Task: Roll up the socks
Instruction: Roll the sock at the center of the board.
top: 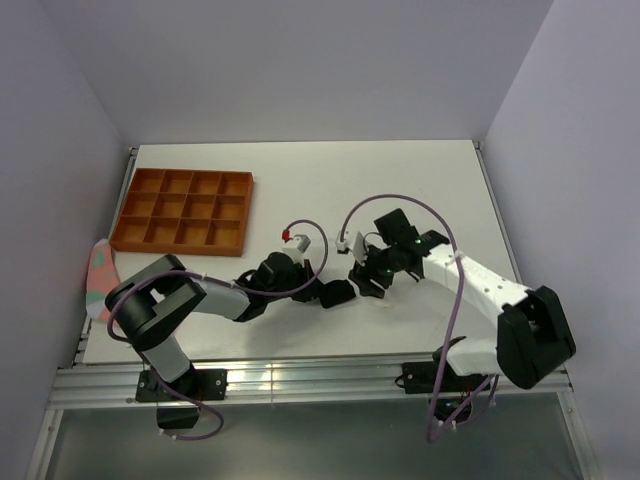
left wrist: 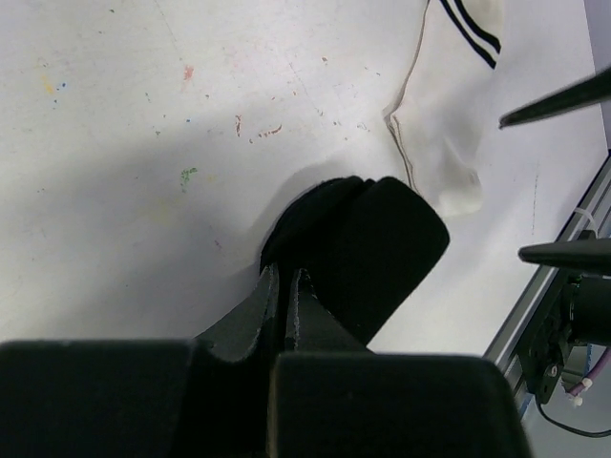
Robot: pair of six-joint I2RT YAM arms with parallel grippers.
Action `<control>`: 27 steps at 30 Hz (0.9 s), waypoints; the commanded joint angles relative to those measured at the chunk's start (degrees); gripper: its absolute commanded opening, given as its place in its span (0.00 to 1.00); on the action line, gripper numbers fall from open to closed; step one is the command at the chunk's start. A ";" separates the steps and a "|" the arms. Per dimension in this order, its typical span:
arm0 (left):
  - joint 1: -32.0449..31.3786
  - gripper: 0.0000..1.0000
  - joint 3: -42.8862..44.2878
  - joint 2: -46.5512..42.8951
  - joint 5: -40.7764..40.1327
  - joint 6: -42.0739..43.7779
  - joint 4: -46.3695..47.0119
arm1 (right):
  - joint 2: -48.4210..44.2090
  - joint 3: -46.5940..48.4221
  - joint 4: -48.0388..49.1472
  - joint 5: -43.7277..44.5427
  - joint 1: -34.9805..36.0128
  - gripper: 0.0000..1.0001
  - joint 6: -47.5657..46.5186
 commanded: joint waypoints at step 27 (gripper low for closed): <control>-0.47 0.00 2.63 4.17 1.63 2.93 -13.31 | -16.57 -21.85 24.19 19.51 19.65 0.67 -20.99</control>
